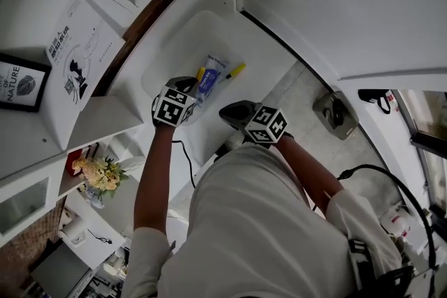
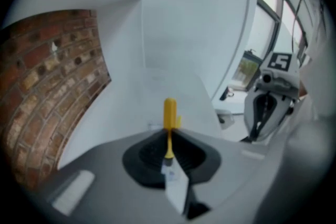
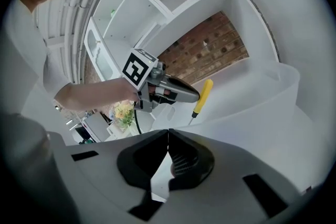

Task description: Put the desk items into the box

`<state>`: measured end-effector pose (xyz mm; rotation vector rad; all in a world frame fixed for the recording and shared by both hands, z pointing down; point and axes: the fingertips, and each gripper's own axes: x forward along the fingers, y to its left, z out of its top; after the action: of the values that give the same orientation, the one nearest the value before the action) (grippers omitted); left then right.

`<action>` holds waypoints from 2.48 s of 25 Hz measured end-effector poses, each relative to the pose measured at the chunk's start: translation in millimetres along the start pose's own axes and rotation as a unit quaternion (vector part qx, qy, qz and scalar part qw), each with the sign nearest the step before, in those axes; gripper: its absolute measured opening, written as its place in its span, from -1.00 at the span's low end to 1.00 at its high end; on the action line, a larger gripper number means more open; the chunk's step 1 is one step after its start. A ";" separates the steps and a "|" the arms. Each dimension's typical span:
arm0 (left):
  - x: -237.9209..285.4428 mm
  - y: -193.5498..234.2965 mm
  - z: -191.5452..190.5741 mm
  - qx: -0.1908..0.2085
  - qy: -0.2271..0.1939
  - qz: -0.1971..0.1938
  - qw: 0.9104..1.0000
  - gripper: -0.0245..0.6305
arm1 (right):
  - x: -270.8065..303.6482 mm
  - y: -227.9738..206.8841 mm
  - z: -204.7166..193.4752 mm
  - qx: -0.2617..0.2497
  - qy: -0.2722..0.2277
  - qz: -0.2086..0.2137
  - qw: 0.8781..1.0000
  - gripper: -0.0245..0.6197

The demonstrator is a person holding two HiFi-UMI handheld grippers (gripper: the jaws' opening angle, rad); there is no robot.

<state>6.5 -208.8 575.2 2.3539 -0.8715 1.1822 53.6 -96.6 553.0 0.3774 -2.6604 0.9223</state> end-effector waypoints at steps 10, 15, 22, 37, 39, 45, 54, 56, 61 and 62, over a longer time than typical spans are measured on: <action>52.3 0.5 -19.3 -0.021 0.058 -0.032 0.998 -0.87 | -10.9 -23.8 -5.5 0.010 0.015 -0.008 1.000 -0.92; 55.2 4.0 -19.8 -0.037 0.044 -0.029 0.998 -0.77 | -15.6 -29.0 -8.8 0.014 0.021 -0.011 1.000 -0.92; 35.0 3.5 -9.6 -0.053 0.006 -0.015 0.998 -0.75 | -14.8 -29.3 -7.3 0.008 0.028 -0.009 1.000 -0.92; -34.4 -4.8 -17.3 -0.101 -0.076 0.026 0.992 -0.77 | -5.0 -8.9 -2.1 -0.017 0.048 0.005 0.999 -0.92; -46.0 -9.1 -22.7 -0.108 -0.090 0.029 0.990 -0.80 | -3.1 -5.4 1.5 -0.020 0.045 0.002 0.999 -0.92; -76.8 -17.2 -40.6 -0.133 -0.140 0.045 0.980 -0.87 | 4.2 2.1 8.5 -0.025 0.025 -0.026 0.999 -0.92; -115.9 -42.1 -68.9 -0.159 -0.192 0.049 0.967 -0.92 | -0.2 22.3 17.7 -0.023 -0.014 -0.066 0.997 -0.92; -126.0 -48.7 -74.4 -0.165 -0.210 0.063 0.962 -0.92 | -5.3 26.8 17.8 -0.022 -0.022 -0.073 0.997 -0.92; -148.3 -59.2 -86.5 -0.192 -0.252 0.083 0.945 -0.92 | -15.6 38.0 17.9 -0.027 -0.043 -0.088 0.995 -0.92; -152.4 -61.0 -87.5 -0.194 -0.258 0.085 0.943 -0.92 | -16.6 40.1 17.1 -0.029 -0.044 -0.090 0.995 -0.92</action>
<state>-73.8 -59.0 499.7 2.3048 -1.3573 0.3738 52.0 -74.5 511.9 0.6467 -2.6717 0.7881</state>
